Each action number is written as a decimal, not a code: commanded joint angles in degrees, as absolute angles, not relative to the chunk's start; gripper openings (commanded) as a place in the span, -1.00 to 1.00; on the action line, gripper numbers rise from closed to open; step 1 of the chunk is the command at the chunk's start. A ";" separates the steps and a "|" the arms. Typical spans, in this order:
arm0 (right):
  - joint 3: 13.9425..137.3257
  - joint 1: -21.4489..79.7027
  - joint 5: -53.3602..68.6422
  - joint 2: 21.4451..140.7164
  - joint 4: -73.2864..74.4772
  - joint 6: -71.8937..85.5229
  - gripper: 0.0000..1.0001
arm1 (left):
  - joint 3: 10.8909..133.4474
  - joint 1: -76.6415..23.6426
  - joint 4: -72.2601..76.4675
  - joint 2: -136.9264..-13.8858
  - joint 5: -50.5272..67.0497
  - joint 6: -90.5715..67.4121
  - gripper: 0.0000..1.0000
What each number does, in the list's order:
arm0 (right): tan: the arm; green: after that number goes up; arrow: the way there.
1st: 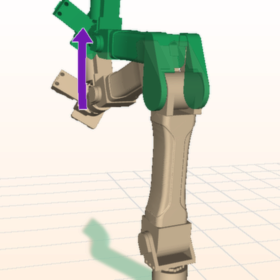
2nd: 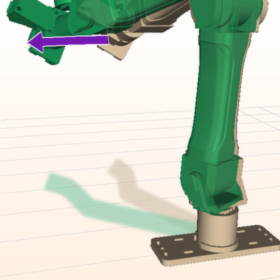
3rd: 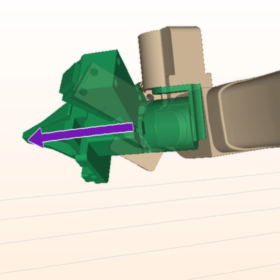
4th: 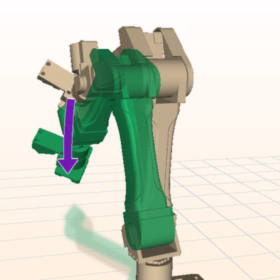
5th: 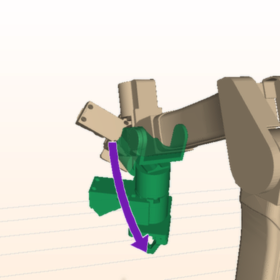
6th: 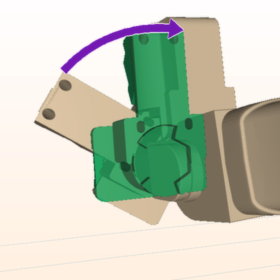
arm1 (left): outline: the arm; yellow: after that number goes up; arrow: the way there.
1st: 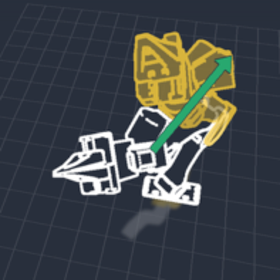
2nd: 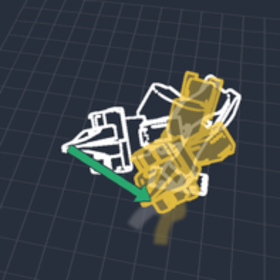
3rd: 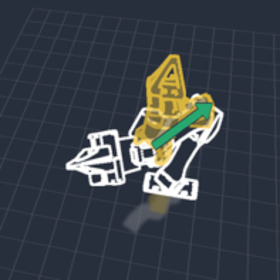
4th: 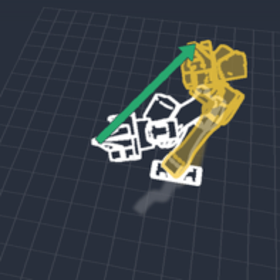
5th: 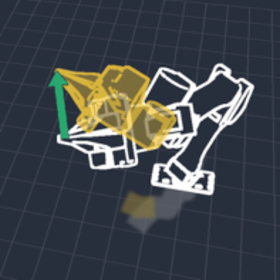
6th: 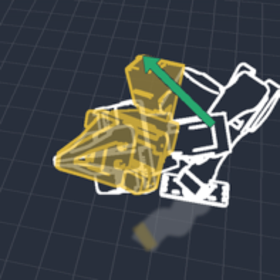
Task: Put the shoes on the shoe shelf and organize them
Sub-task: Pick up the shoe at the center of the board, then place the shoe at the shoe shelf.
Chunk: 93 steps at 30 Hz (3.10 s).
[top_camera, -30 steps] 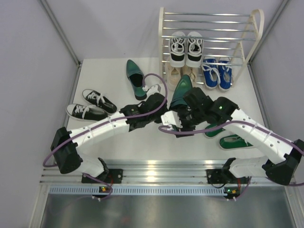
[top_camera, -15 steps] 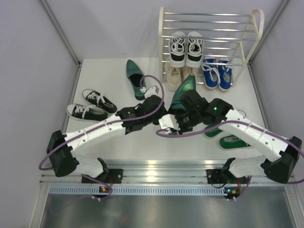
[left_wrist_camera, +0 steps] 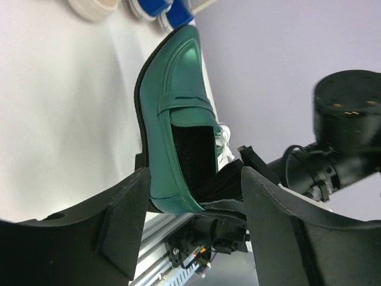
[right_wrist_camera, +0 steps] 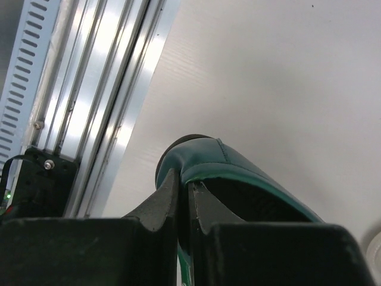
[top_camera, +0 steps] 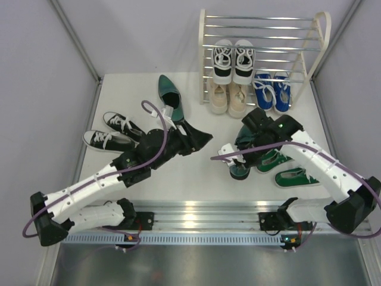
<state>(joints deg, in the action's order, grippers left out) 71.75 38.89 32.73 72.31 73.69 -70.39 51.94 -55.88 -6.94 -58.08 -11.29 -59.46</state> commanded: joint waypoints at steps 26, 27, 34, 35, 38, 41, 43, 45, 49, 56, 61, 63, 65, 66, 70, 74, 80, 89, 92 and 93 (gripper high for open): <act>87.88 12.22 32.08 73.73 85.69 -107.13 -1.00 | 46.93 -55.02 -9.67 -42.71 -25.40 -49.48 0.53; 88.50 11.78 32.34 75.31 85.69 -107.66 -1.00 | 47.02 -54.93 -9.58 -42.80 -25.31 -49.22 0.53; 94.30 8.97 34.27 82.61 85.78 -111.00 -1.00 | 46.94 -54.93 -9.40 -42.54 -25.31 -48.96 0.54; 95.79 8.01 34.63 83.31 85.69 -111.53 -1.00 | 46.85 -54.84 -9.40 -42.45 -25.40 -49.04 0.54; 98.51 6.34 35.33 86.04 85.78 -112.94 -1.00 | 46.67 -54.84 -9.32 -42.36 -25.66 -49.04 0.54; 100.54 5.54 34.89 88.50 85.69 -114.78 -1.00 | 46.76 -54.58 -8.88 -42.80 -25.58 -48.69 0.54; 102.56 5.10 34.89 90.26 85.78 -115.66 -1.00 | 46.93 -54.49 -8.79 -43.33 -25.40 -48.43 0.54; 104.06 4.49 35.42 92.10 85.69 -116.10 -1.00 | 47.11 -54.40 -8.61 -43.68 -25.23 -48.43 0.54; 108.01 3.34 36.38 95.44 85.78 -116.46 -1.00 | 47.11 -54.32 -8.26 -44.21 -24.96 -48.52 0.54; 112.93 2.64 37.09 100.45 85.87 -117.68 -1.00 | 47.90 -53.88 -7.21 -45.52 -23.82 -48.60 0.54; 118.64 2.20 36.91 103.88 85.78 -118.12 -1.00 | 48.16 -53.62 -6.42 -46.67 -23.21 -48.69 0.54; 120.31 2.02 37.09 105.38 85.78 -118.12 -1.00 | 48.16 -53.53 -5.89 -47.28 -22.94 -48.87 0.54; 122.33 1.85 37.09 106.69 85.78 -118.21 -1.00 | 48.08 -53.44 -5.37 -47.55 -22.68 -49.04 0.54; 122.95 1.76 37.09 107.13 85.69 -118.30 -1.00 | 48.16 -53.44 -5.27 -47.72 -22.50 -49.04 0.54; 125.85 1.41 36.39 109.24 85.69 -119.70 -1.00 | 48.43 -53.00 -4.83 -48.51 -21.80 -48.96 0.54; 128.66 1.23 35.51 111.88 85.69 -119.97 -1.00 | 48.69 -52.38 -4.83 -49.22 -20.66 -49.04 0.54; 132.63 0.70 36.21 114.52 85.69 -119.79 -1.00 | 48.34 -51.50 -4.13 -49.92 -19.60 -49.57 0.54; 132.36 0.61 36.21 115.23 85.69 -117.69 -0.91 | 48.16 -50.54 -3.78 -50.10 -18.37 -49.92 0.54; 131.66 0.53 36.21 114.70 85.43 -116.90 -0.73 | 47.64 -50.54 -3.78 -49.66 -18.46 -50.27 0.54; 131.40 0.53 36.30 114.52 85.08 -116.72 -0.66 | 47.20 -50.54 -3.52 -49.31 -18.46 -50.36 0.54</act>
